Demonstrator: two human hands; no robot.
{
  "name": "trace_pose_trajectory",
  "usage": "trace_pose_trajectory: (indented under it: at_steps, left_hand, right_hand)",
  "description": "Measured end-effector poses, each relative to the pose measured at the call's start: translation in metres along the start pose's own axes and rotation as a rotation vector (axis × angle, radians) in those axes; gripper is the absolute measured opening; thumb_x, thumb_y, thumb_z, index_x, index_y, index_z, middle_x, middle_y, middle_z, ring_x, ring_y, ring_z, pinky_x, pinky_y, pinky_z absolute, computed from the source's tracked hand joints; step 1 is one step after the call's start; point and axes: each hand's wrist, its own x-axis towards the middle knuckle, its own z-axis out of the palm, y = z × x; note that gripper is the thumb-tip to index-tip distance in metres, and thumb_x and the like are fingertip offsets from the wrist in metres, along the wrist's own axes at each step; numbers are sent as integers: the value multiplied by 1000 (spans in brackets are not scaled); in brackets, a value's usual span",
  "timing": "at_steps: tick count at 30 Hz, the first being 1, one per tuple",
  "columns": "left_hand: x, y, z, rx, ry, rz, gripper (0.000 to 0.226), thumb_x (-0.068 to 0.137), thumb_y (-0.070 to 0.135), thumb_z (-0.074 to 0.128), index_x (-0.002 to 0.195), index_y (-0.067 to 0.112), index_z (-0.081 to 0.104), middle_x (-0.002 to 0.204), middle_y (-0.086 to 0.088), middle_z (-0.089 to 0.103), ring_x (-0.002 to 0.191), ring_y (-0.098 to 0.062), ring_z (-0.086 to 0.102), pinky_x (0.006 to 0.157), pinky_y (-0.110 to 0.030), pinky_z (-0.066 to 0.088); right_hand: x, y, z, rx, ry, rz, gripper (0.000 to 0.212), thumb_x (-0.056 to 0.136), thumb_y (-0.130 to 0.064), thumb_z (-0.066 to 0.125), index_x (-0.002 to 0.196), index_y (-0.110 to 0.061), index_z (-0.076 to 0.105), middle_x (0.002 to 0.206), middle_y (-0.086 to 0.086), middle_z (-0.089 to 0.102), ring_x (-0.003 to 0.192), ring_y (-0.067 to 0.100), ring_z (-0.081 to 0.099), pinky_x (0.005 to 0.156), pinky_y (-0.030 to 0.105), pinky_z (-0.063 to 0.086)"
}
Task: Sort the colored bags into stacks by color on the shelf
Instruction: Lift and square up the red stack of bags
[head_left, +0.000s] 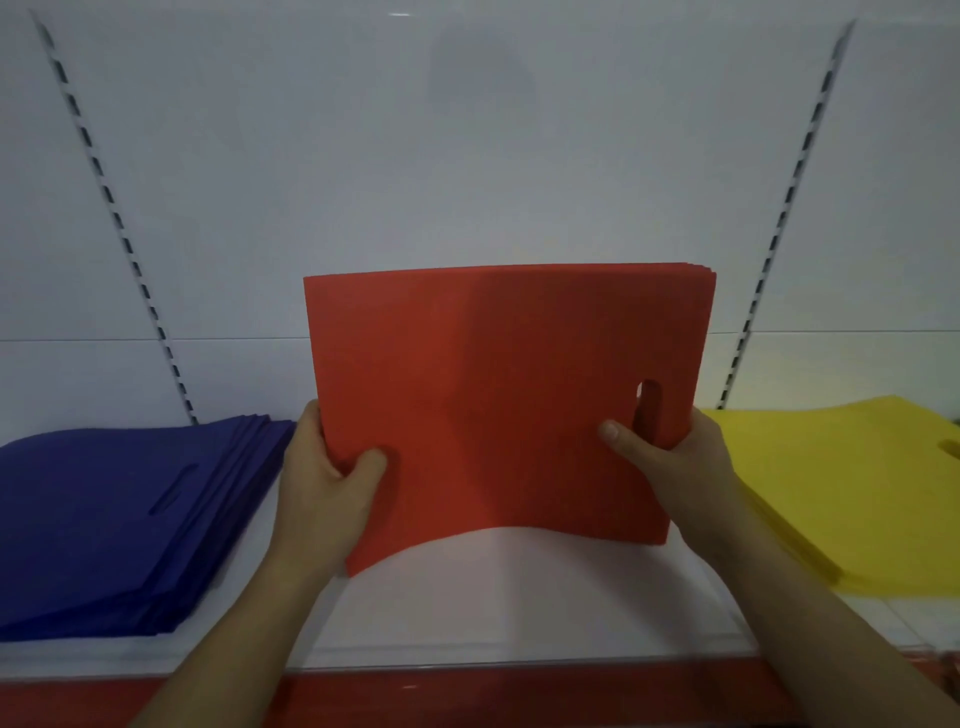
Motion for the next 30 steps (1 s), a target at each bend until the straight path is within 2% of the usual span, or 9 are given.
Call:
trace_pose_trajectory:
  at_steps: [3, 6, 9, 12, 16, 20, 23, 26, 30]
  left_hand:
    - [11, -1, -8, 38, -12, -49, 42, 87, -4, 63, 114, 27, 57, 98, 12, 67, 77, 8, 65, 62, -10, 50]
    - [31, 0, -16, 91, -98, -192, 47, 87, 7, 69, 128, 20, 53, 103, 2, 71, 79, -8, 71, 67, -29, 57]
    - [38, -4, -14, 187, -221, -320, 57, 87, 12, 71, 137, 19, 44, 97, -1, 71, 69, -12, 72, 56, -27, 55]
    - [39, -9, -4, 267, -307, -413, 47, 87, 12, 68, 128, 17, 45, 91, -2, 71, 64, -13, 71, 53, -24, 53]
    - [41, -14, -3, 401, -404, -420, 22, 86, 18, 67, 108, 15, 61, 94, -9, 73, 77, -22, 72, 66, -35, 59]
    - [41, -22, -9, 602, -493, -375, 57, 59, 50, 63, 109, 23, 56, 94, 0, 71, 80, -17, 70, 75, -37, 58]
    - [39, -21, -5, 597, -510, -389, 50, 66, 43, 62, 109, 20, 53, 95, -4, 70, 82, -21, 69, 78, -39, 58]
    - [35, -14, 3, 534, -500, -380, 16, 85, 17, 62, 100, 10, 61, 92, -13, 71, 82, -28, 70, 72, -35, 56]
    - [41, -17, 3, 529, -514, -403, 20, 86, 15, 59, 102, 3, 65, 88, -16, 73, 74, -26, 70, 68, -38, 57]
  right_hand:
    - [5, -8, -3, -23, 3, 22, 46, 65, -35, 89, 87, -3, 65, 83, 17, 72, 75, 29, 73, 72, 48, 61]
    - [11, -15, -7, -20, -94, 125, 44, 68, -34, 89, 92, -4, 68, 81, 9, 76, 73, 22, 74, 63, 35, 60]
    - [13, -9, -5, -81, -229, 283, 40, 74, -34, 86, 97, -4, 73, 84, 8, 78, 77, 25, 76, 70, 38, 63]
    - [13, 0, 2, -125, -274, 395, 35, 78, -35, 83, 98, -7, 75, 83, 6, 78, 76, 22, 76, 71, 37, 63]
    - [16, 14, 3, -300, -275, 365, 36, 76, -45, 83, 93, -14, 75, 82, 1, 78, 75, 18, 75, 75, 40, 62]
    - [14, 25, 1, -385, -335, 394, 52, 65, -60, 84, 101, -23, 71, 94, -3, 77, 85, 17, 74, 83, 44, 60]
    - [14, 25, 1, -381, -294, 384, 49, 69, -56, 83, 104, -25, 68, 97, -3, 75, 87, 18, 73, 84, 44, 60]
    - [16, 22, 2, -458, -245, 381, 55, 68, -58, 83, 106, -22, 66, 98, -2, 73, 89, 20, 71, 85, 44, 59]
    - [16, 17, 1, -533, -247, 372, 63, 66, -67, 77, 105, -18, 68, 98, 0, 73, 89, 20, 70, 86, 44, 58]
